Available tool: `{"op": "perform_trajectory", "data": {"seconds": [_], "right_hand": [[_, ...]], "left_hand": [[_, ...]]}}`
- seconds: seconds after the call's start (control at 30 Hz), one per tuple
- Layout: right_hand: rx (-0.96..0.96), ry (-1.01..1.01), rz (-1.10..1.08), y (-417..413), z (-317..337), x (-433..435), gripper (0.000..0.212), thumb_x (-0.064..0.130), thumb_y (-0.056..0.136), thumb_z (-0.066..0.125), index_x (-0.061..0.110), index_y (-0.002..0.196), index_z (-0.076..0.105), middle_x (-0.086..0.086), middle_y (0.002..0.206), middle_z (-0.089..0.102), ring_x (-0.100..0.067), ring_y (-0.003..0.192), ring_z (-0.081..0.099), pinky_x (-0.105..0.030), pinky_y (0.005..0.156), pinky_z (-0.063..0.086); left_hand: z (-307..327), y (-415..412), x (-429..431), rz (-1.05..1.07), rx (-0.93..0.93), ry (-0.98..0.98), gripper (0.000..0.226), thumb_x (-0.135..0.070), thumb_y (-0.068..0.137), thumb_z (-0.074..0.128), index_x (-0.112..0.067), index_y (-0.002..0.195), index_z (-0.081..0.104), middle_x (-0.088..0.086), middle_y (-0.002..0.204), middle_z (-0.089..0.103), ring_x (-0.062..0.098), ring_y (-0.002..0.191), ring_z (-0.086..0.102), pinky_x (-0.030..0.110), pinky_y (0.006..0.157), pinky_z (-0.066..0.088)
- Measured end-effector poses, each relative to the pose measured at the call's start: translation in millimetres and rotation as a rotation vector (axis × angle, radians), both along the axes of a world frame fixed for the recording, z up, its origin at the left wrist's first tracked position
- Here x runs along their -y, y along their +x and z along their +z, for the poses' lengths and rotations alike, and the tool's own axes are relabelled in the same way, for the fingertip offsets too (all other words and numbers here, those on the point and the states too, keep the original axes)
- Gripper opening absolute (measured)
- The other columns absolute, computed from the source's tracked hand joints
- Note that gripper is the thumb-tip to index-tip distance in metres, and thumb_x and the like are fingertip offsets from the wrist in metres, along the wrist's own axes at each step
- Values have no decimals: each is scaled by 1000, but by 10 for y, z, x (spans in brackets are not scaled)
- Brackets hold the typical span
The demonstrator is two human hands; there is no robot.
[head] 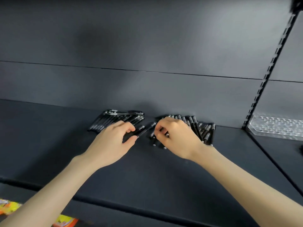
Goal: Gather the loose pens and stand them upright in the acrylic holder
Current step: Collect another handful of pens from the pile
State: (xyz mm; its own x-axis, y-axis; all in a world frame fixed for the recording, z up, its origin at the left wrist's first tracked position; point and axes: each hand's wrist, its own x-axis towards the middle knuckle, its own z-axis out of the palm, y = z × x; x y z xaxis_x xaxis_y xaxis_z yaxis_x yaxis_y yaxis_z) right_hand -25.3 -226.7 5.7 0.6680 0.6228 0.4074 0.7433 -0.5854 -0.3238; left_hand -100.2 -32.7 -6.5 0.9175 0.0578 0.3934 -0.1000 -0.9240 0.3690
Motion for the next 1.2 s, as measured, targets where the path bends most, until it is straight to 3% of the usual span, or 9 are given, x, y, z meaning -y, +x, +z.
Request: {"op": "perform_trajectory", "data": {"seconds": [0.3,0.4,0.53,0.7,0.9,1.03,1.1,1.2], "right_hand": [[-68,-95,-25,579,-143,-628,17,29,92,53,16,97,60,0,103,57,-23,95,55,-37,84,47],[-107,-140,-48,704,-204,-758,23,31,92,54,15,107,59,-2,111,59,-23,103,52,-36,87,45],[-168,-225,-76,767,-257,-838,34,37,92,52,17,119,57,-1,119,58,-23,113,51,-37,94,43],[-175,-314,-168,746,-255,-970,34,40,94,48,17,117,58,-2,116,61,-23,111,53,-35,94,40],[-189,-247,-292,704,-306,-1112,32,39,92,51,14,109,61,-4,108,61,-25,104,55,-38,91,42],[-160,-152,-314,658,-363,-1131,30,36,91,55,13,108,63,-2,107,60,-25,103,54,-39,91,42],[-113,-107,-284,637,-371,-1122,34,34,91,56,15,120,60,0,121,58,-25,114,49,-38,99,38],[-118,-165,-183,618,-375,-1122,42,38,96,48,24,136,49,7,148,37,-19,136,27,-38,111,21]], "left_hand": [[-69,748,-650,-52,-211,153,35,-43,93,51,-28,124,54,-14,118,44,7,120,35,27,94,37],[-122,909,-788,-112,-255,190,35,-47,91,53,-31,122,55,-14,110,42,7,113,37,27,89,39],[-159,1034,-911,-125,-200,74,34,-43,87,60,-28,118,56,-13,100,45,5,85,47,28,81,43],[-225,1098,-1002,-102,-161,-35,20,-41,84,66,-25,95,64,-12,86,46,2,67,45,25,68,40],[-208,1006,-986,-73,-107,67,20,-39,90,57,-19,91,60,-7,94,51,17,86,56,29,68,41],[-223,997,-1012,-78,-97,52,20,-37,91,53,-17,87,57,-5,90,52,19,82,55,28,65,38],[-220,1007,-1063,-41,-74,-4,20,-36,90,55,-17,82,56,-5,86,53,19,76,55,30,64,41],[-223,1020,-1128,17,-47,-41,19,-35,86,58,-18,78,56,-6,81,54,20,74,56,32,66,45]]}}
